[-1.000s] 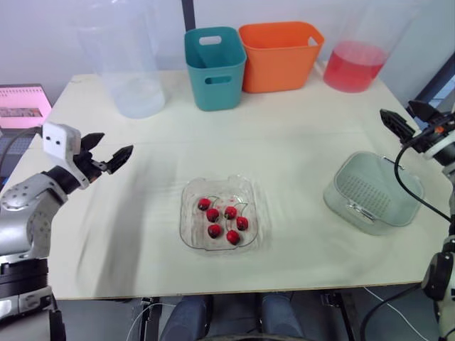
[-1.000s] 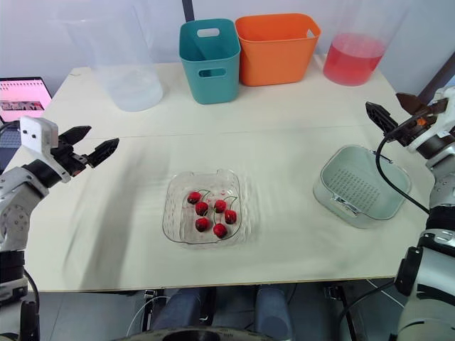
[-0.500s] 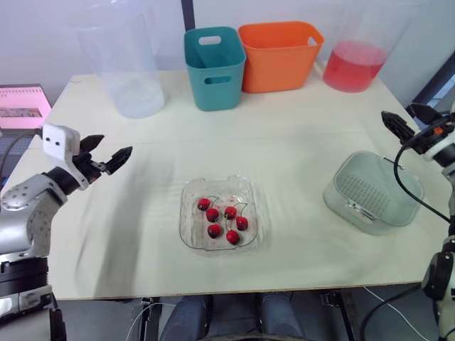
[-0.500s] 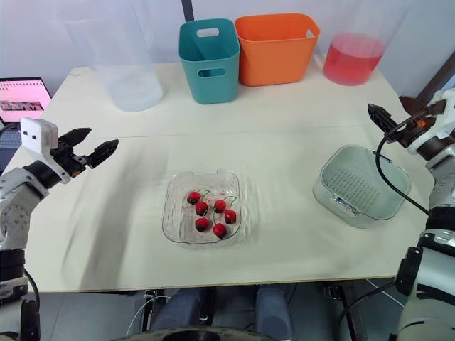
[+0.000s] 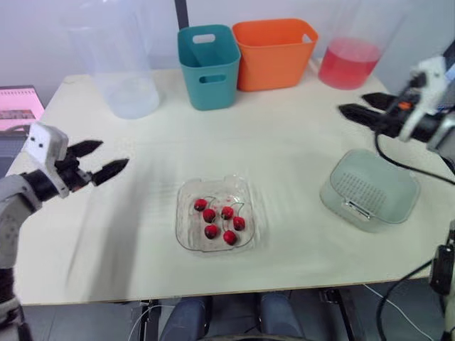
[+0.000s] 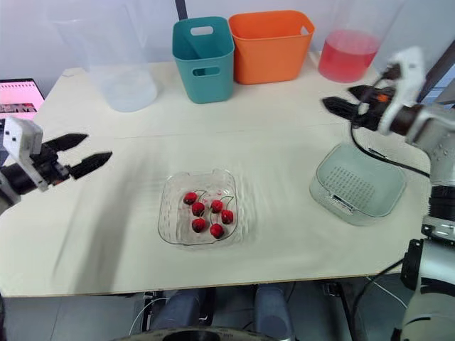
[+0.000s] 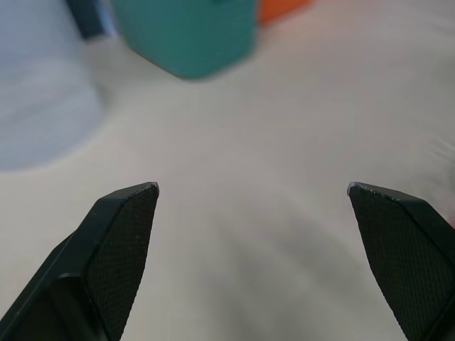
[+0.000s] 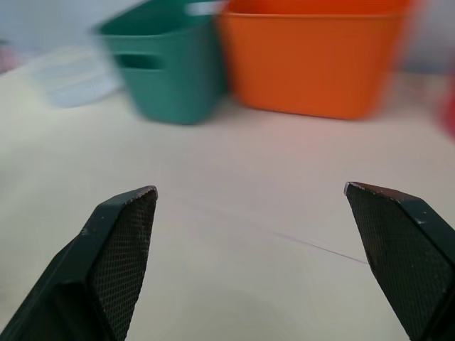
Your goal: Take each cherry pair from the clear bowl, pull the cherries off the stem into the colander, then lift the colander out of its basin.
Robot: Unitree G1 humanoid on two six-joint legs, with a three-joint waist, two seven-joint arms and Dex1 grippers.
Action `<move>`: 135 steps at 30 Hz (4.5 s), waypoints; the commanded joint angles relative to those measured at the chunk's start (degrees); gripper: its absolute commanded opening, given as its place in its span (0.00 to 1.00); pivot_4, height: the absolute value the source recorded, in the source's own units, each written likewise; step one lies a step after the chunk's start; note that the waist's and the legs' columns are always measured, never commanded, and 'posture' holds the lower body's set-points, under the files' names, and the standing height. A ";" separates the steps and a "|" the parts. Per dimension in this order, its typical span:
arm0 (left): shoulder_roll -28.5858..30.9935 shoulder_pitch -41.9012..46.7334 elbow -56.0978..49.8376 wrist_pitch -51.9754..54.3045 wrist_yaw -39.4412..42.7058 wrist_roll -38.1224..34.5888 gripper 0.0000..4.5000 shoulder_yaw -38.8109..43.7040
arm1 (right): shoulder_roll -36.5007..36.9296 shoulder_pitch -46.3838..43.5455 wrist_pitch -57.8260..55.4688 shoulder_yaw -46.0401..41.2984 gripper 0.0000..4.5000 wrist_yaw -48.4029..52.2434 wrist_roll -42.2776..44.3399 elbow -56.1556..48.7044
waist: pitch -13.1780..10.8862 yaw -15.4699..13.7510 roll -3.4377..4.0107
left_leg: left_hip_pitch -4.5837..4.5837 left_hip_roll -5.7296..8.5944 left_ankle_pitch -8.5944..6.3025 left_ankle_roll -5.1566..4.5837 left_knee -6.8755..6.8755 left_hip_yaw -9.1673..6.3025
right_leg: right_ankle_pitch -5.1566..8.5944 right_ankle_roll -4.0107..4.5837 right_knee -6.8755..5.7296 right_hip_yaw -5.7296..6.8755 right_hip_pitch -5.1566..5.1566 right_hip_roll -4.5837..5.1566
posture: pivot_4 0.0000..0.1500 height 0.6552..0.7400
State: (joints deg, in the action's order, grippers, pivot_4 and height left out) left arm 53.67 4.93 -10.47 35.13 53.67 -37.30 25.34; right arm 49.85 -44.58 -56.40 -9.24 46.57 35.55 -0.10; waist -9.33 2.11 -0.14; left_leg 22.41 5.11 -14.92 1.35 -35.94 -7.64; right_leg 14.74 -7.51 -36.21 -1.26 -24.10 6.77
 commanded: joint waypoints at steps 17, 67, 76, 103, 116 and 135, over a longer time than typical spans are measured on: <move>3.79 -14.29 -19.81 10.57 6.58 -8.92 1.00 2.74 | -16.18 -11.31 -17.55 42.75 0.59 -10.20 -1.90 -25.47 | 0.06 -1.06 -0.11 | 0.05 0.02 0.01 0.03 -0.06 0.01 | -0.07 0.09 0.04 0.08 -0.10 0.04 | 1.00 1.00; 4.93 5.78 -11.07 13.95 4.42 -19.13 1.00 0.03 | -9.76 -7.40 22.96 38.77 0.06 13.40 -23.94 -29.80 | 0.06 -1.47 -0.24 | 0.04 0.03 0.05 0.10 -0.10 -0.12 | -0.09 0.10 0.07 0.27 0.04 -0.02 | 1.00 1.00; 0.57 36.71 4.30 23.02 7.38 -20.88 1.00 -14.86 | -7.00 -8.85 57.11 37.26 0.06 9.02 -44.66 -19.22 | 0.07 -0.83 -0.29 | 0.02 0.06 0.27 0.47 -0.12 0.02 | -0.09 0.09 -0.08 0.23 -0.08 -0.07 | 1.00 1.00; -16.42 51.61 16.81 24.98 3.81 -6.69 0.59 -25.31 | -12.86 -9.09 73.82 34.26 0.05 4.70 -60.58 -10.25 | 0.05 0.37 -0.33 | 0.05 0.13 0.30 0.53 -0.17 -0.05 | -0.09 0.09 -0.26 0.21 -0.21 -0.14 | 1.00 1.00; -16.21 51.03 16.49 26.28 4.04 -8.09 0.00 -21.20 | -13.54 -7.38 70.15 32.52 0.42 6.69 -57.54 -11.16 | 0.06 0.37 -0.33 | 0.05 0.11 0.30 0.53 -0.19 -0.05 | -0.09 0.09 -0.30 0.20 -0.22 -0.12 | 1.00 1.00; -12.02 51.71 14.18 20.25 17.76 -8.93 0.00 -21.65 | -34.19 -7.14 -27.32 0.56 0.99 0.22 -4.77 -23.28 | 0.08 0.24 -0.30 | 0.04 0.13 0.30 0.53 -0.20 -0.20 | -0.09 0.11 -0.73 0.18 -0.30 0.02 | 1.00 1.00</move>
State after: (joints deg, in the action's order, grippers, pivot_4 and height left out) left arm 41.04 54.80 5.95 55.76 70.30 -45.49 3.34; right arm 16.49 -49.61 -81.25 -6.72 48.56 28.55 -22.57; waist -9.25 2.36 -0.44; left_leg 22.45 5.25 -14.63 1.87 -36.14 -7.84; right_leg 14.65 -7.41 -36.95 -1.09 -24.40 6.79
